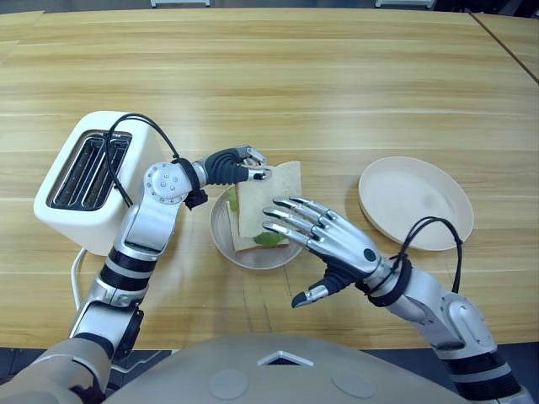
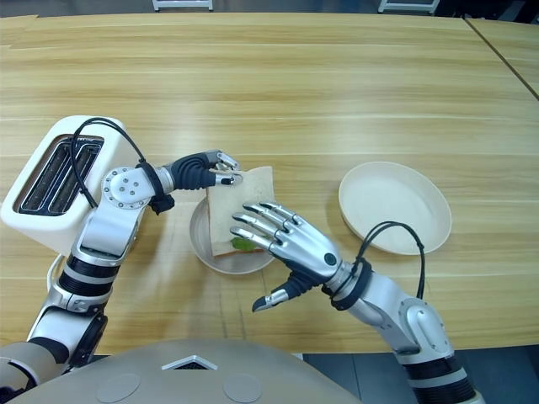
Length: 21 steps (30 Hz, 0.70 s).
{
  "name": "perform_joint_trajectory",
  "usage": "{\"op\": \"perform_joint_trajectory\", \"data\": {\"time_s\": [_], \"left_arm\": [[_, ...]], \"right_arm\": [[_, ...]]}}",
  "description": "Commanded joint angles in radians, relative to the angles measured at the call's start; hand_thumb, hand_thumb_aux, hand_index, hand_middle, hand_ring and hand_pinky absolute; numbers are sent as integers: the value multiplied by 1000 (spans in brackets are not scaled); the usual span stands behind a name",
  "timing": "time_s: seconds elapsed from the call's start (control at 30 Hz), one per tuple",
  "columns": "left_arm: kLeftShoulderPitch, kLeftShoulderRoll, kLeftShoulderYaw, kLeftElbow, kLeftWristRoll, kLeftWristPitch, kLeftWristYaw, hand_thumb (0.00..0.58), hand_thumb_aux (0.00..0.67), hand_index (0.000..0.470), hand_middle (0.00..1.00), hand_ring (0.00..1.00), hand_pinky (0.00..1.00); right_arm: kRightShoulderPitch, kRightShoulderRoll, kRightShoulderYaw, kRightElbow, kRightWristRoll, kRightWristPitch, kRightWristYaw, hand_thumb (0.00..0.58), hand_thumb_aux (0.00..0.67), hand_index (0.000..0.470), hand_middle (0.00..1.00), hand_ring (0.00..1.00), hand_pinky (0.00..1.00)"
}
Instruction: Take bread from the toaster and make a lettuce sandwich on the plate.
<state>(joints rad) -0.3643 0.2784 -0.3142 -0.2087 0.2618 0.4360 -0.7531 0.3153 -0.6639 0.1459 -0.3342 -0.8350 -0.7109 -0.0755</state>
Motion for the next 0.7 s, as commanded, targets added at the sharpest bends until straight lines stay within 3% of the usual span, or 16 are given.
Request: {"op": "perform_joint_trajectory", "data": {"time_s": [0.03,0.4,0.5,0.6,0.63,0.67,0.7], "left_arm": [[0,17,-28,103,7,-50,38,580,670,470,1000,1000,1000],[-6,60,-158,312,121,-170,113,580,670,470,1000,1000,1000],[-8,99,-226,326,212,-270,153,580,670,470,1000,1000,1000],[-50,132,-283,327,397,-376,319,580,670,470,1000,1000,1000],[-75,144,-304,334,483,-397,395,198,126,88,1000,1000,1000],[-94,145,-313,331,553,-408,474,0,0,0,251,251,251],[-106,143,-318,322,612,-416,544,0,0,0,0,0,0]], "right_arm": [[-19,28,63,70,-46,43,62,0,0,0,0,0,0],[-163,90,178,187,-18,189,261,0,0,0,0,0,0],[-160,85,191,165,15,239,344,0,0,0,0,0,0],[-152,83,201,138,38,273,392,0,0,0,0,0,0],[-146,83,203,131,40,281,397,0,0,0,0,0,0],[-136,83,206,129,38,293,402,0,0,0,0,0,0],[-127,82,209,129,35,302,405,0,0,0,0,0,0]]}}
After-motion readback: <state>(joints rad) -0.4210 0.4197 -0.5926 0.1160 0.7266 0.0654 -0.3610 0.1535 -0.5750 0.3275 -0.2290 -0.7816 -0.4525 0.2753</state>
